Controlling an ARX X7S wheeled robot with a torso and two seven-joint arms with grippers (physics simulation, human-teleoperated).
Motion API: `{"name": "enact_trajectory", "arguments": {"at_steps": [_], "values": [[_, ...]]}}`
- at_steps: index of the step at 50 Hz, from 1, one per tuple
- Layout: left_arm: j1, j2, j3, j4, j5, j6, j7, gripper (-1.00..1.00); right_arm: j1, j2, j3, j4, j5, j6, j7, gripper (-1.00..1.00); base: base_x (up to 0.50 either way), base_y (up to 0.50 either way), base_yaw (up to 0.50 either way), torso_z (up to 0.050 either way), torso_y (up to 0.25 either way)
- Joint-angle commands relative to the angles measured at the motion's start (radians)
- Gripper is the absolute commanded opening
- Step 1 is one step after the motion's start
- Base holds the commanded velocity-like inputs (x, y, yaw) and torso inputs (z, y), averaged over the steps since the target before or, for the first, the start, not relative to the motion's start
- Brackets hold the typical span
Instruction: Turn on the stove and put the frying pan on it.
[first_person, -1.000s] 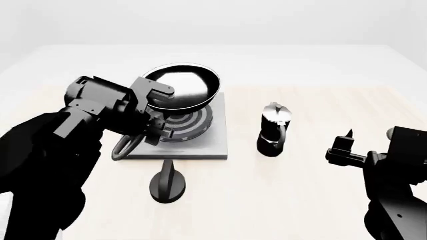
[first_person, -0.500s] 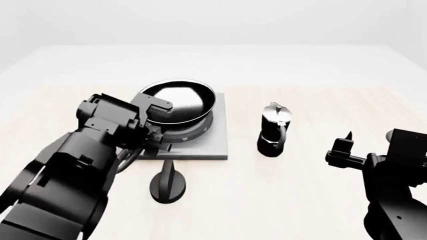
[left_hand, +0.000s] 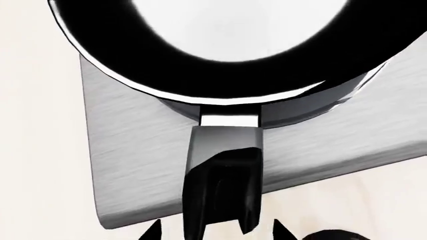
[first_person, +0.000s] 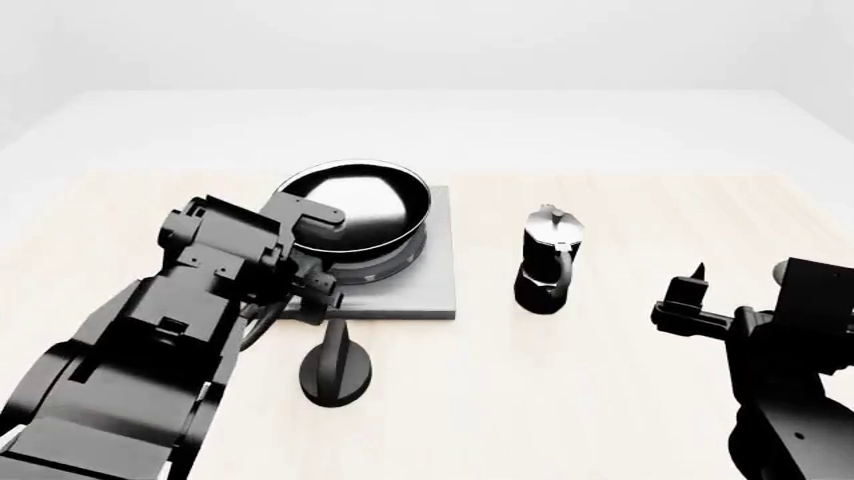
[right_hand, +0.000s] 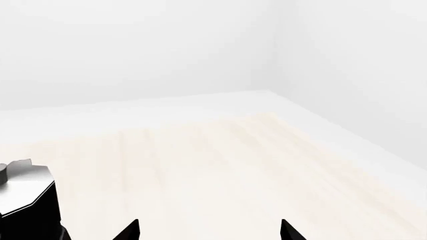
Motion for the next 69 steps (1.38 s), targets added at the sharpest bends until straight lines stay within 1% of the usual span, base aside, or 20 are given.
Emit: {"name": "enact_trajectory", "arguments": {"at_steps": [1, 11, 16, 17, 20, 22, 27, 30, 31, 33, 35, 37, 39, 41, 43, 44, 45, 53, 60, 69], "values": [[-0.009, 0.001, -0.042, -0.001, 0.037, -0.003, 0.026, 1.00, -0.004, 0.001, -0.001, 0.003, 0.002, -0.005, 0.002, 1.00, 0.00, 0.00, 0.00, 0.000, 0.000], [-0.054, 0.006, -0.004, -0.001, 0.059, -0.010, 0.078, 1.00, -0.003, 0.004, 0.002, -0.003, 0.007, 0.001, 0.005, 1.00, 0.00, 0.00, 0.00, 0.000, 0.000], [-0.209, 0.014, 0.082, 0.008, 0.092, -0.061, 0.199, 1.00, 0.002, 0.008, -0.002, -0.011, 0.008, 0.012, 0.009, 1.00, 0.00, 0.00, 0.00, 0.000, 0.000], [-0.222, 0.009, 0.096, 0.042, 0.096, -0.093, 0.226, 1.00, 0.003, 0.008, -0.004, -0.012, 0.007, 0.013, 0.010, 1.00, 0.00, 0.00, 0.00, 0.000, 0.000], [-0.238, -0.090, 0.176, 0.457, 0.112, -0.390, 0.330, 1.00, 0.007, 0.006, -0.011, -0.014, 0.008, 0.013, 0.010, 1.00, 0.00, 0.00, 0.00, 0.000, 0.000], [-0.279, -0.130, 0.206, 0.603, 0.108, -0.497, 0.373, 1.00, 0.010, 0.006, -0.015, -0.014, 0.009, 0.014, 0.010, 1.00, 0.00, 0.00, 0.00, 0.000, 0.000], [-0.355, -0.177, 0.190, 0.772, 0.060, -0.561, 0.490, 1.00, 0.019, 0.009, -0.021, -0.028, 0.012, 0.028, 0.012, 1.00, 0.00, 0.00, 0.00, 0.000, 0.002], [-0.451, -0.386, 0.219, 0.962, -0.390, -0.561, 0.054, 1.00, 0.024, 0.011, -0.022, -0.034, 0.014, 0.035, 0.014, 1.00, 0.00, 0.00, 0.00, 0.000, 0.000], [-0.441, -0.412, 0.189, 1.003, -0.540, -0.560, -0.096, 1.00, 0.025, 0.012, -0.023, -0.037, 0.015, 0.036, 0.014, 1.00, 0.00, 0.00, 0.00, 0.000, 0.000], [-0.347, -0.444, -0.001, 1.107, -0.840, -0.545, -0.384, 1.00, 0.035, 0.013, -0.032, -0.044, 0.015, 0.046, 0.016, 1.00, 0.00, 0.00, 0.00, 0.000, 0.000], [-0.294, -0.489, -0.005, 1.235, -1.140, -0.448, -0.323, 1.00, 0.040, 0.015, -0.039, -0.048, 0.014, 0.050, 0.016, 1.00, 0.00, 0.00, 0.00, 0.000, 0.000], [-0.207, -0.550, 0.016, 1.423, -1.116, -0.312, -0.252, 1.00, 0.049, 0.017, -0.049, -0.051, 0.012, 0.052, 0.017, 1.00, 0.00, 0.00, 0.00, 0.000, 0.000], [-0.131, -0.583, 0.012, 1.528, -1.113, -0.268, -0.263, 1.00, 0.053, 0.017, -0.054, -0.059, 0.016, 0.047, 0.012, 1.00, 0.00, 0.00, 0.00, 0.000, 0.000], [-0.006, -0.609, -0.048, 1.635, -1.133, -0.195, -0.327, 1.00, 0.067, 0.024, -0.078, -0.076, 0.003, 0.024, 0.011, 1.00, 0.00, 0.00, 0.00, 0.000, 0.000], [0.076, -0.631, -0.047, 1.708, -1.094, -0.101, -0.277, 1.00, 0.096, 0.030, -0.105, -0.084, 0.005, -0.007, -0.014, 1.00, 0.00, 0.00, 0.00, 0.000, 0.000], [0.111, -0.654, 0.018, 1.759, -1.003, -0.060, -0.247, 1.00, 0.111, 0.035, -0.127, -0.083, -0.007, -0.023, -0.017, 1.00, 0.00, 0.00, 0.00, 0.000, 0.000], [0.132, -0.655, 0.019, 1.764, -1.012, -0.037, -0.212, 1.00, 0.117, 0.040, -0.144, -0.086, -0.010, -0.041, -0.031, 1.00, 0.00, 0.00, 0.00, 0.000, 0.000], [0.149, -0.687, 0.201, 1.808, -0.826, 0.110, 0.069, 1.00, 0.160, 0.030, -0.220, -0.089, 0.022, -0.193, -0.149, 1.00, 0.00, 0.00, 0.00, 0.000, 0.000], [0.155, -0.671, 0.254, 1.780, -0.715, 0.179, 0.087, 1.00, 0.158, 0.026, -0.231, -0.108, 0.024, -0.229, -0.163, 1.00, 0.00, 0.00, 0.00, 0.000, 0.000], [0.162, -0.667, 0.261, 1.794, -0.705, 0.215, 0.105, 1.00, 0.155, 0.033, -0.240, -0.115, 0.011, -0.258, -0.164, 1.00, 0.00, 0.00, 0.00, 0.000, 0.000]]}}
